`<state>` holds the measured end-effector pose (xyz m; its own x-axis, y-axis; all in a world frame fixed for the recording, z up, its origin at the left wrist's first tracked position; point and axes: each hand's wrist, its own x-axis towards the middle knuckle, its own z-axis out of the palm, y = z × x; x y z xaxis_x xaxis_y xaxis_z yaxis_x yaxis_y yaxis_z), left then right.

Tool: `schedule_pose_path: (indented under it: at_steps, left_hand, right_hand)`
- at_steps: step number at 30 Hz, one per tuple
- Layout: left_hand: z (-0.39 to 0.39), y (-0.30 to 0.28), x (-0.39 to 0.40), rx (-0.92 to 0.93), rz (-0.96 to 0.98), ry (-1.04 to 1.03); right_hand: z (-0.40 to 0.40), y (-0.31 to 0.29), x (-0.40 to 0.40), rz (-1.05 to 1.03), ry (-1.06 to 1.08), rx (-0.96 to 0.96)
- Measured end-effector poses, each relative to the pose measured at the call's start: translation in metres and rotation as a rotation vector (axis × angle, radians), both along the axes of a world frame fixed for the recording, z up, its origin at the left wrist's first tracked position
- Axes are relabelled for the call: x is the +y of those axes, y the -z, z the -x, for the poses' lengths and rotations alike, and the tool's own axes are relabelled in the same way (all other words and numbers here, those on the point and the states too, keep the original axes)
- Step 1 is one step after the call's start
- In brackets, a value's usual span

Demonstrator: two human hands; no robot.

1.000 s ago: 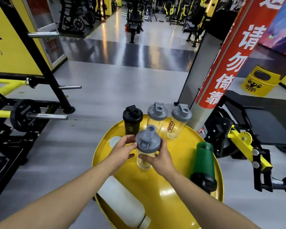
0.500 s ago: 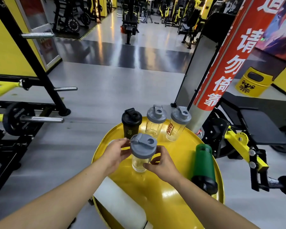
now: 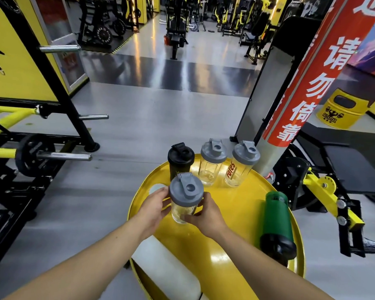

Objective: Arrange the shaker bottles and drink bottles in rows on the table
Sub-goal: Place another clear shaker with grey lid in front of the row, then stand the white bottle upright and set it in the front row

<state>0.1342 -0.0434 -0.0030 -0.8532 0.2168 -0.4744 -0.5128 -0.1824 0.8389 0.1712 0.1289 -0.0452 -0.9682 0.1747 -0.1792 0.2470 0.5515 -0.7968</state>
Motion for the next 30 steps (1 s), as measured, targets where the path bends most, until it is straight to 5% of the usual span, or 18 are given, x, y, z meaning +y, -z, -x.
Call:
schedule_pose_path:
  at_steps: [5,18,22,26,30]
  left_hand:
    - [0.008,-0.002,-0.008,-0.025,0.162,-0.041]
    - [0.018,0.000,-0.015,-0.029,0.097,-0.006]
    - [0.012,0.014,-0.035,0.118,0.450,0.042]
    - [-0.007,0.021,-0.059,0.665,0.839,0.546]
    - [-0.022,0.009,-0.046,0.781,1.070,1.245]
  right_hand:
    - [0.014,-0.001,-0.009,0.000,-0.012,0.007]
    - [0.028,-0.005,-0.009,-0.052,-0.066,0.001]
    - [0.013,-0.001,0.005,-0.135,-0.101,-0.121]
    - [-0.010,0.001,0.025,-0.233,-0.181,-0.227]
    - [-0.026,0.001,0.035,-0.263,-0.248,-0.290]
